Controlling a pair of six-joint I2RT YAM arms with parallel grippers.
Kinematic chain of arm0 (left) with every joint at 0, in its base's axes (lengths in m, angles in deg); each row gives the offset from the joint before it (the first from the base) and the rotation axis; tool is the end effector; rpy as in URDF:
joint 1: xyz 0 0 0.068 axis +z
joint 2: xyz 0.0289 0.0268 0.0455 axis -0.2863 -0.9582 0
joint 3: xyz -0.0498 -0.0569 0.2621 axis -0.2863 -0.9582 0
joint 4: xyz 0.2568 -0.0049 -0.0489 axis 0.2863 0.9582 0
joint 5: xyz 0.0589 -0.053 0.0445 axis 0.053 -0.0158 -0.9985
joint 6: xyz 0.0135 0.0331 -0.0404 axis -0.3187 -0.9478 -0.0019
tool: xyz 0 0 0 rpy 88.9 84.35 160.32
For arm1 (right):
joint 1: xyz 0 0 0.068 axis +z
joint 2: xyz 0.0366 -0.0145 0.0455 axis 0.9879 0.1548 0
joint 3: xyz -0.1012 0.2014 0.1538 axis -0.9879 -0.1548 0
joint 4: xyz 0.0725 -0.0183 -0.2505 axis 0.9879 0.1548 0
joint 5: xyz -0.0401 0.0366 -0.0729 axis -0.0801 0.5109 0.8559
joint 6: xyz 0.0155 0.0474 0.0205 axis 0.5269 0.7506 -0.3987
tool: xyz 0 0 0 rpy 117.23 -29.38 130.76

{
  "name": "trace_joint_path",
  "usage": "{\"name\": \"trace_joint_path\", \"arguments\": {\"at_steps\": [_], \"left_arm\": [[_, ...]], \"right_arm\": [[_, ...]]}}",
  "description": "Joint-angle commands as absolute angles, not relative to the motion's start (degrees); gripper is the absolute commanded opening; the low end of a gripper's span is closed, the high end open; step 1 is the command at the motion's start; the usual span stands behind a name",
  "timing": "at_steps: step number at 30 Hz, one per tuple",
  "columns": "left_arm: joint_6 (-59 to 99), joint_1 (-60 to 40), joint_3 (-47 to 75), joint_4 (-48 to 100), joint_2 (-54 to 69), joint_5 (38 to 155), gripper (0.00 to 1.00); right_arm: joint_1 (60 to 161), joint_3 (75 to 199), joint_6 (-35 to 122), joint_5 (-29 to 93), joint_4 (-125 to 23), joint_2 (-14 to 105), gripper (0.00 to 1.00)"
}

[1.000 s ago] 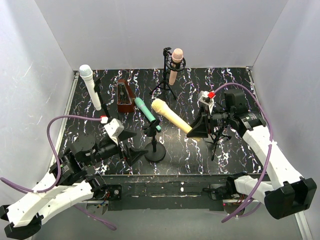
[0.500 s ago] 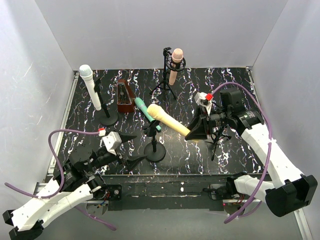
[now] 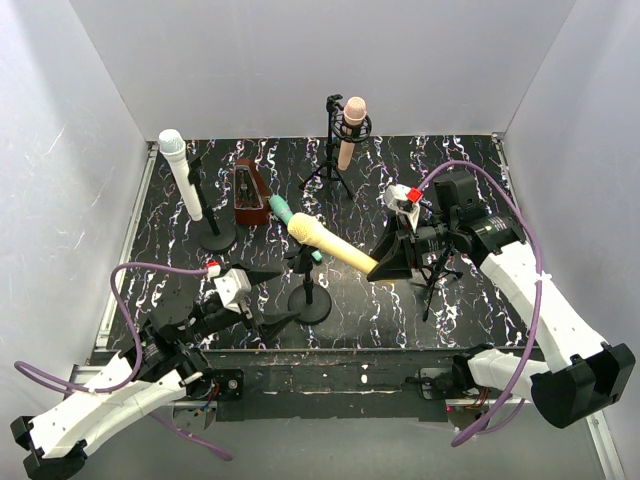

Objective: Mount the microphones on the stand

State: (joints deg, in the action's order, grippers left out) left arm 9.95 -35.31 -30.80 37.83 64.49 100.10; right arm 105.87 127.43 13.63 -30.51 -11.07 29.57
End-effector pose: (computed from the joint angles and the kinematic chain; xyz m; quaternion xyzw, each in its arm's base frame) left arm 0.0631 -0.0925 0.2927 0.3707 0.6090 -0.3785 0.5903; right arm 0.1852 0.1222 0.3612 -0.5225 0.5801 0.5254 0.3383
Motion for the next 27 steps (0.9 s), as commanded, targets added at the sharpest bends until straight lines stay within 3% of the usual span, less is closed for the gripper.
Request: {"name": "trace_joint_path", "arguments": {"at_steps": [1, 27], "left_arm": [[9.09, -35.13, -31.59, 35.85, 64.53, 101.05, 0.98], [7.07, -35.13, -34.05, 36.47, 66.2, 101.05, 0.98]], "right_arm": [[106.32, 130.12, 11.3, -32.7, -10.02, 29.16, 0.01], [106.32, 126.7, 10.25, -34.36, -9.4, 26.7, 0.01]]}}
